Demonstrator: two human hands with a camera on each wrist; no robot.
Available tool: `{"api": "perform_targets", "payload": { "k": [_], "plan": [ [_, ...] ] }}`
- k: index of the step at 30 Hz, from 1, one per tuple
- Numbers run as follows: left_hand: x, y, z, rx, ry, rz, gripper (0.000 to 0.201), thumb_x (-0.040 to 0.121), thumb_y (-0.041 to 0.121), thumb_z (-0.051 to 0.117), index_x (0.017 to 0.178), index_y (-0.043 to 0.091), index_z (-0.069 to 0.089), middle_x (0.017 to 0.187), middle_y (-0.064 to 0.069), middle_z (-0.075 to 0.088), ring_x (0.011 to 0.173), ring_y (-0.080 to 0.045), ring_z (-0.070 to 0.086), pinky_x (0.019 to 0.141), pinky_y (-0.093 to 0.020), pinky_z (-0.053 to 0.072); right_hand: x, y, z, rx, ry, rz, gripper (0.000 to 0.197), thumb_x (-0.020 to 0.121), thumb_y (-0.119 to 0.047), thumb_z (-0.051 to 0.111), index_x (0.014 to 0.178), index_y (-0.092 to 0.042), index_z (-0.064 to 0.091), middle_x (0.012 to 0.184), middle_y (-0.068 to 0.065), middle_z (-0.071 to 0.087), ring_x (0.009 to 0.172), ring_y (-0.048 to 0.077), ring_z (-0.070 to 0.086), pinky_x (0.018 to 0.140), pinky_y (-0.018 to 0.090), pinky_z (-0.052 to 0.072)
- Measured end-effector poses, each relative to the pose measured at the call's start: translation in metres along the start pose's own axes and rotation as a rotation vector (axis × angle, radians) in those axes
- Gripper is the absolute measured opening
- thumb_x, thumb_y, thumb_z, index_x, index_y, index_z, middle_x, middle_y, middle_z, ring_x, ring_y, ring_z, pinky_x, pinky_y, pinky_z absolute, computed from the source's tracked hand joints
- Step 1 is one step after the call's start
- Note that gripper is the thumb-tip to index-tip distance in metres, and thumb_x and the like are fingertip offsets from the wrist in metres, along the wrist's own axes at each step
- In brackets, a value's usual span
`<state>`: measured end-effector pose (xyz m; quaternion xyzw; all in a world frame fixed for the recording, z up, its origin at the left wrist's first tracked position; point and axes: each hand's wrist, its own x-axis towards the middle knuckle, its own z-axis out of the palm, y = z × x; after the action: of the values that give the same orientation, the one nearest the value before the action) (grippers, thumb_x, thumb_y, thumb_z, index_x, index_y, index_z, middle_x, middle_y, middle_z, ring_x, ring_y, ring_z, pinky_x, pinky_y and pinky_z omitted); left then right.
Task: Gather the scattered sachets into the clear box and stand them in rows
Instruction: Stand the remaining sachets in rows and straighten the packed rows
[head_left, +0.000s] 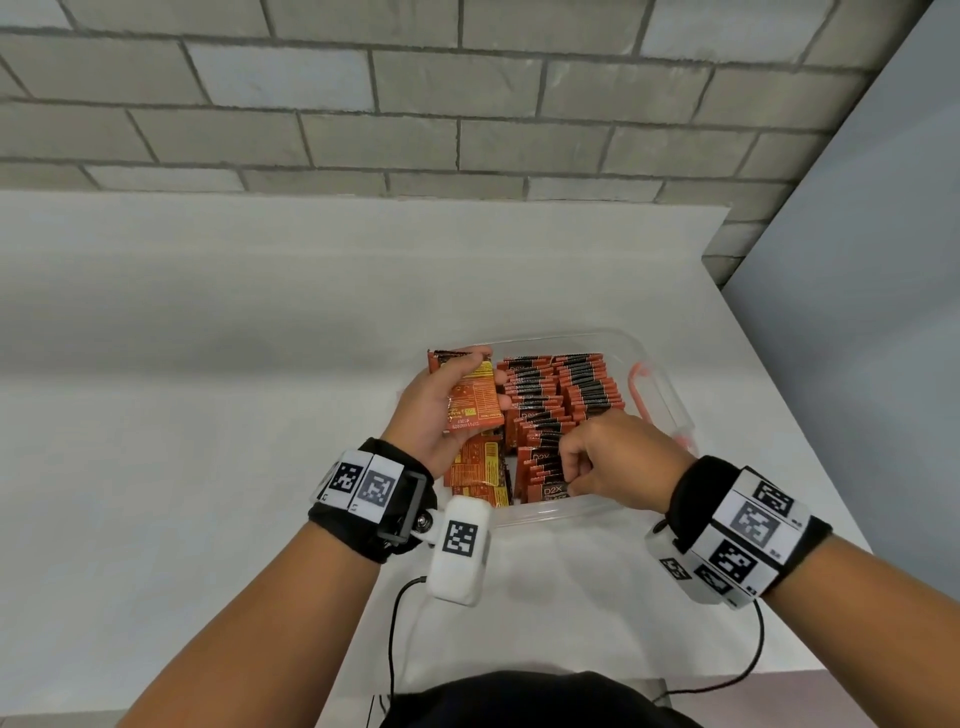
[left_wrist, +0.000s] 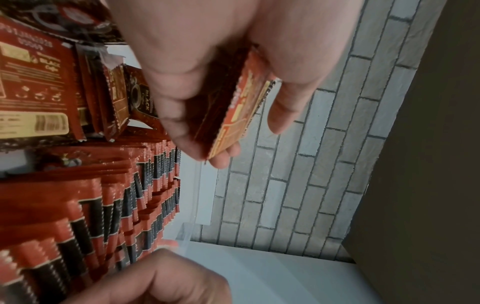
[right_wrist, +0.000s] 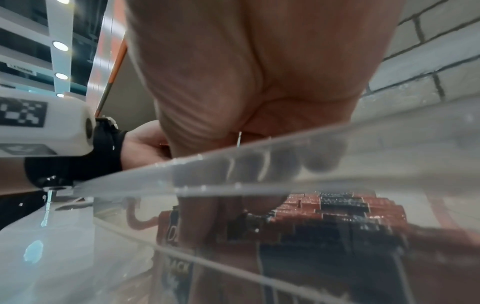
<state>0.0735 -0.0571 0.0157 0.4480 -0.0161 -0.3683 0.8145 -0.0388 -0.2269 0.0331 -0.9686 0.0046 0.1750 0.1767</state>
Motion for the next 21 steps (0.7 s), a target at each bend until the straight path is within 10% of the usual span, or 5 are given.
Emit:
{"api": "perform_targets", "payload": {
  "k": [13, 21],
  "plan": [
    [-0.003, -0.002, -0.001, -0.034, 0.003, -0.038, 0.027, 0.096, 0.015, 0.043, 0.115, 0.005, 0.058, 0.088, -0.016, 0.068, 0.072, -0.031, 0.066, 0.063, -0.035, 0.057, 0.002, 0.015, -0.001, 0.291, -0.019, 0.021, 0.013, 0.077, -0.027, 0.078, 0.078, -0.018, 0.068, 0.06, -0.012, 0.052, 0.053, 0.001, 0.044, 0.053, 0.011, 0.037],
    [-0.002, -0.002, 0.011, 0.089, -0.018, -0.079, 0.028, 0.096, 0.009, 0.049, 0.123, 0.004, 0.057, 0.099, -0.015, 0.071, 0.084, -0.025, 0.071, 0.061, -0.034, 0.06, -0.011, 0.014, -0.037, 0.649, 0.297, 0.075, 0.018, 0.088, -0.032, 0.064, 0.105, -0.026, 0.064, 0.079, -0.007, 0.063, 0.061, 0.0, 0.057, 0.065, 0.018, 0.045]
  ]
}}
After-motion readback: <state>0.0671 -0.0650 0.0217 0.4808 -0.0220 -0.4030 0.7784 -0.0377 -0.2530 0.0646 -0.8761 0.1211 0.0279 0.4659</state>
